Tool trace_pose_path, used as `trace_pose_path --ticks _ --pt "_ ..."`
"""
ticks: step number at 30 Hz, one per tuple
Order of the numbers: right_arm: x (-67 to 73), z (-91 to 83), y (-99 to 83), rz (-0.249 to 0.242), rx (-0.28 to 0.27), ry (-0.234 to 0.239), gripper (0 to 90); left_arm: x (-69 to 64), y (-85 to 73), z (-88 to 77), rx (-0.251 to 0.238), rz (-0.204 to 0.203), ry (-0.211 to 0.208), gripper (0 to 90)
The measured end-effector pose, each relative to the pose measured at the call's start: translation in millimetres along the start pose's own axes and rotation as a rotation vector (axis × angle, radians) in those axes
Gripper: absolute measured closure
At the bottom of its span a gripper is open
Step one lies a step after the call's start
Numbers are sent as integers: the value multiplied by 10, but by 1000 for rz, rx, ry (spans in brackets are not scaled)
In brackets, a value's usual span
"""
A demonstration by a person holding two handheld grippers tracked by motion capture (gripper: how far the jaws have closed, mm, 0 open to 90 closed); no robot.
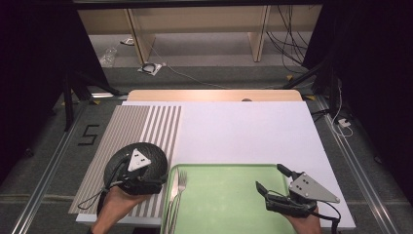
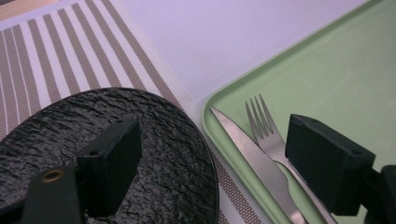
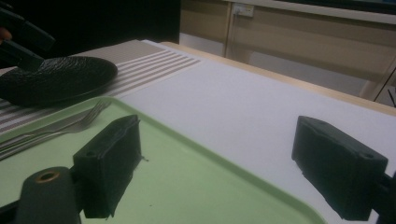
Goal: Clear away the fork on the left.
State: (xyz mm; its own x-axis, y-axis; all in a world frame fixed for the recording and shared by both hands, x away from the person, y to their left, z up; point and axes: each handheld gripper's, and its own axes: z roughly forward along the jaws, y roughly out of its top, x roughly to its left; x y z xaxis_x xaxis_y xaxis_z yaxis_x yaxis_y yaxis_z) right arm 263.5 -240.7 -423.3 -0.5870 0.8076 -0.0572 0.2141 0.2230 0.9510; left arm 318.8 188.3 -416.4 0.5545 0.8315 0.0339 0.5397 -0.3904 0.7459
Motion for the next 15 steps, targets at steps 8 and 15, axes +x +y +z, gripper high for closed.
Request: trace_pose_path --ticks 8,15 --pt "-2 25 2 -3 5 6 163 88 -53 -52 1 -36 31 185" --pt "-9 14 2 4 2 1 163 219 -104 -95 4 -97 88 175"
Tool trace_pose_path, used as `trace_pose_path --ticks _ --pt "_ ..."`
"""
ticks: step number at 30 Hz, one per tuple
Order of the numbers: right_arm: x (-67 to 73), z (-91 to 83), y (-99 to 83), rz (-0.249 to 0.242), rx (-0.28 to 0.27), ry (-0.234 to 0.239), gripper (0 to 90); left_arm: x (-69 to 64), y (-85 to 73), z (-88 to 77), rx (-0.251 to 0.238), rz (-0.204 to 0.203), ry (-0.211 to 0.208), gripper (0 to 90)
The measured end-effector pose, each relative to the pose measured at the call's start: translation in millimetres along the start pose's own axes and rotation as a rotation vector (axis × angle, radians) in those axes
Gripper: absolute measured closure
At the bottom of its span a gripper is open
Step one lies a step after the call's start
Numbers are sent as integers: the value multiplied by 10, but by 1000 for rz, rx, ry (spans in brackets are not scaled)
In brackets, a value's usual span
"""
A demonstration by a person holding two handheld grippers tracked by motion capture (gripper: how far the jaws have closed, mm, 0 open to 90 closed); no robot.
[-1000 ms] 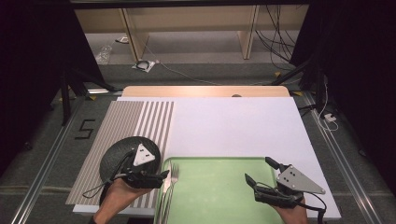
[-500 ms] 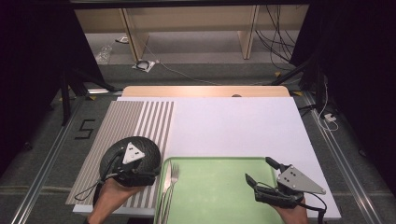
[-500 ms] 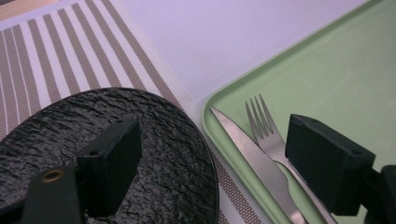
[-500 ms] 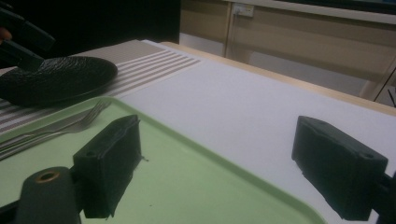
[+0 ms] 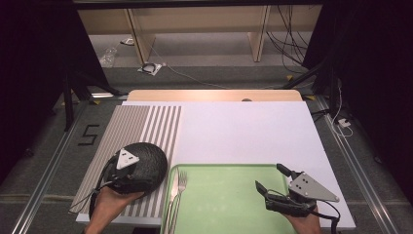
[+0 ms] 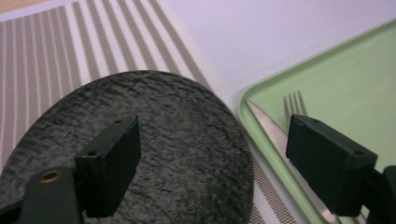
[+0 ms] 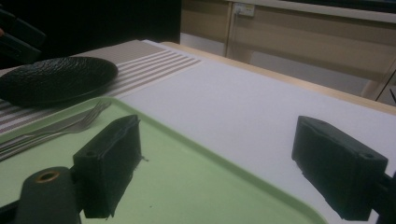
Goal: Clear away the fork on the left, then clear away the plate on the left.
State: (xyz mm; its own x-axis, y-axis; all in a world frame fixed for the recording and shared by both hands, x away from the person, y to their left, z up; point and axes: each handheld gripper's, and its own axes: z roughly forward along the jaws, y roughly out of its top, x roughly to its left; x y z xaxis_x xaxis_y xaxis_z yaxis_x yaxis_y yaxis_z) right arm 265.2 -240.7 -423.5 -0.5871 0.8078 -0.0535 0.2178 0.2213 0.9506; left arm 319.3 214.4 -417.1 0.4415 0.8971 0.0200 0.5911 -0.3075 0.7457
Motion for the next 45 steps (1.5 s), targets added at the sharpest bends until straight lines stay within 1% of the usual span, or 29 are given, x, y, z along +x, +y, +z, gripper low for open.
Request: trace_pose_path --ticks 5,8,13,15,20,35,38,41,45 --pt "11 8 -2 -7 0 2 163 118 -42 -20 9 -62 54 170" --pt "4 0 -2 -6 2 0 163 173 -63 -39 8 -90 75 167" --pt "10 1 -1 -7 0 1 163 232 -98 -63 8 -119 102 166" --pt "8 -1 -1 -8 0 1 163 252 -112 -67 7 -136 106 166" --pt "10 -3 -1 -8 -1 0 163 284 -145 -71 10 -162 114 166" --pt "14 1 -1 -12 1 1 164 364 -225 -78 24 -218 138 161" --pt "16 4 0 -5 -6 2 164 377 -240 -86 26 -228 146 159" --pt "15 2 2 -4 -2 3 163 398 -259 -100 10 -256 141 159" --pt "13 3 2 -11 3 4 163 429 -282 -116 8 -280 146 158"
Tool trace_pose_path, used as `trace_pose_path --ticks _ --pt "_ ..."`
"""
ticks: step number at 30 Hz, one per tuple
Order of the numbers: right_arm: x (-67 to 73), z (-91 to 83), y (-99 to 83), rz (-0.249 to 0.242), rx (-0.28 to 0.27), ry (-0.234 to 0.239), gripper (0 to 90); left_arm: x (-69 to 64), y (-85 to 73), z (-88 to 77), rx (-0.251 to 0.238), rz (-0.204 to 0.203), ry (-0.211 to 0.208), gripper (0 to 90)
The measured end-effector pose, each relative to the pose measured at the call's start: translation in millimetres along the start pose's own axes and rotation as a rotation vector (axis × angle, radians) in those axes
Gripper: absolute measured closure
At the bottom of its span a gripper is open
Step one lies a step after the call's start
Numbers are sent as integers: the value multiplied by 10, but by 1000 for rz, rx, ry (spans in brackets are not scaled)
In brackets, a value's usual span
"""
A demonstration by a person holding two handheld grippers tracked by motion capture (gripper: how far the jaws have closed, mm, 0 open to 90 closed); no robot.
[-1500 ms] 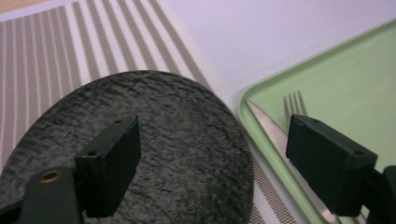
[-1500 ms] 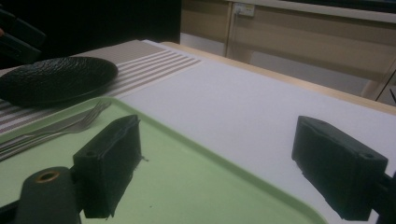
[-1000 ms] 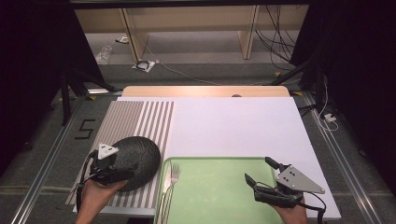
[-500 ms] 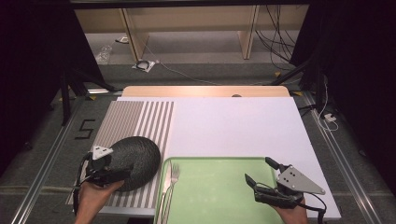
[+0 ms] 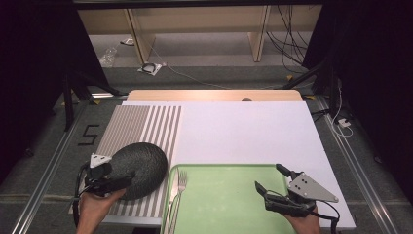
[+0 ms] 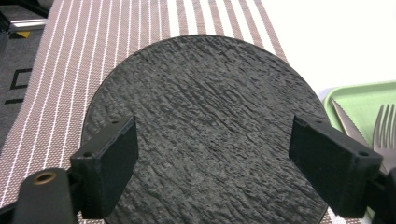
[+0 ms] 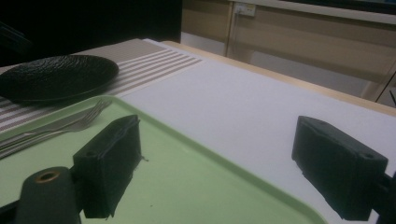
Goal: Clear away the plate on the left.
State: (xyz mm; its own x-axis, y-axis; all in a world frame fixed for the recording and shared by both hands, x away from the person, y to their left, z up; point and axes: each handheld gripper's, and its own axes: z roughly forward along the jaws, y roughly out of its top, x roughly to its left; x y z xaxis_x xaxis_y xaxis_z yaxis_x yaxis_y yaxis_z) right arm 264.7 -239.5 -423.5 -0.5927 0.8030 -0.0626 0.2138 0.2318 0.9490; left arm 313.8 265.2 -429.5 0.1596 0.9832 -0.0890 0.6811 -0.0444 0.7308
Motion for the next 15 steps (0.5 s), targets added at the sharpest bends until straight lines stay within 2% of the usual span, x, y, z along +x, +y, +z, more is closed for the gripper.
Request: trace_pose_path --ticks 11,15 --pt "-14 10 -4 6 -3 0 163 157 -55 -13 4 -93 21 158" --pt "-14 14 -3 7 -7 0 163 222 -83 -21 3 -155 20 156"
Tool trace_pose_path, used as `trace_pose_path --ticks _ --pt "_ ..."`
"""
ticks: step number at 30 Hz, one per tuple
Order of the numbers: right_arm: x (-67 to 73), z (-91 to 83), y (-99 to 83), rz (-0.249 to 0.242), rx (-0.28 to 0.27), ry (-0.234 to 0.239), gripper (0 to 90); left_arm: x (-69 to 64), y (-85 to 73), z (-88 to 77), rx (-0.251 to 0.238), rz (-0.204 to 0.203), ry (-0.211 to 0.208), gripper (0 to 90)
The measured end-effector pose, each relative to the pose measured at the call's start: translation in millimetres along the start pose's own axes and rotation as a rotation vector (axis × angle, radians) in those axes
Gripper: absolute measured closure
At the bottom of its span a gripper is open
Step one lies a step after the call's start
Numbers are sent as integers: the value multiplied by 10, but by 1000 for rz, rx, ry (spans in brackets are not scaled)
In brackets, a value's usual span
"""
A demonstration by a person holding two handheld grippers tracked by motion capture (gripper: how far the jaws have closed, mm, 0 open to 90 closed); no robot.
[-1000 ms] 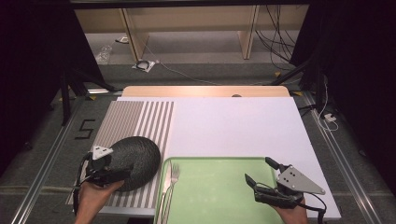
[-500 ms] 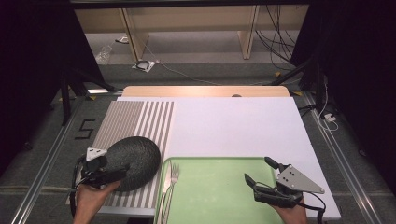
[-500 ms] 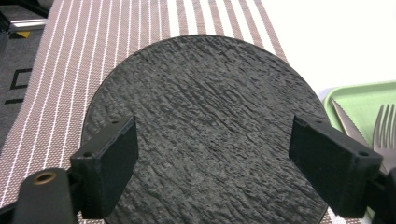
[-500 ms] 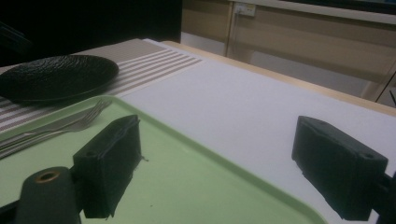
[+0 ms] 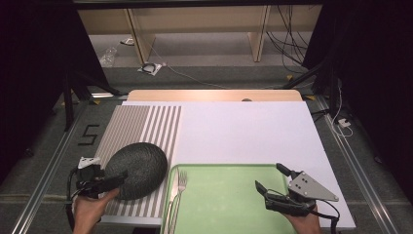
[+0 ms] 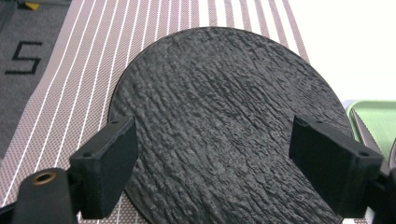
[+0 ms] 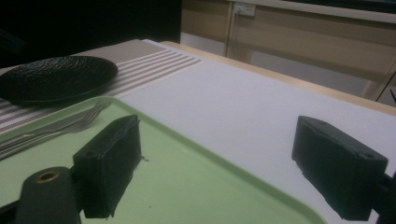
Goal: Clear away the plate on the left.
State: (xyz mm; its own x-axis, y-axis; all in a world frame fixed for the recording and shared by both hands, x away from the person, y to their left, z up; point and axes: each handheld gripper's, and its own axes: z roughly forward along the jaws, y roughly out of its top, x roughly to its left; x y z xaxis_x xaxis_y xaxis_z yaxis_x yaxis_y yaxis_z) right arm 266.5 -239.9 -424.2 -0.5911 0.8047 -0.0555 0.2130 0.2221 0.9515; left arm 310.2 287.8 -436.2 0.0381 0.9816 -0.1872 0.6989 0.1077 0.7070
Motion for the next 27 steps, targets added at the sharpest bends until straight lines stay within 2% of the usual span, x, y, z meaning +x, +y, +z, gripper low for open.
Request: trace_pose_path --ticks 11,16,22,27 --pt "-16 12 -8 4 3 8 163 169 -26 -17 18 -107 -23 156" --pt "-13 16 -7 5 2 11 163 224 -62 -7 32 -177 -41 157" --pt "-6 -3 -3 2 -1 5 163 286 -84 -10 43 -218 -48 158" --pt "13 2 2 -7 10 7 163 325 -114 -10 48 -277 -59 157"
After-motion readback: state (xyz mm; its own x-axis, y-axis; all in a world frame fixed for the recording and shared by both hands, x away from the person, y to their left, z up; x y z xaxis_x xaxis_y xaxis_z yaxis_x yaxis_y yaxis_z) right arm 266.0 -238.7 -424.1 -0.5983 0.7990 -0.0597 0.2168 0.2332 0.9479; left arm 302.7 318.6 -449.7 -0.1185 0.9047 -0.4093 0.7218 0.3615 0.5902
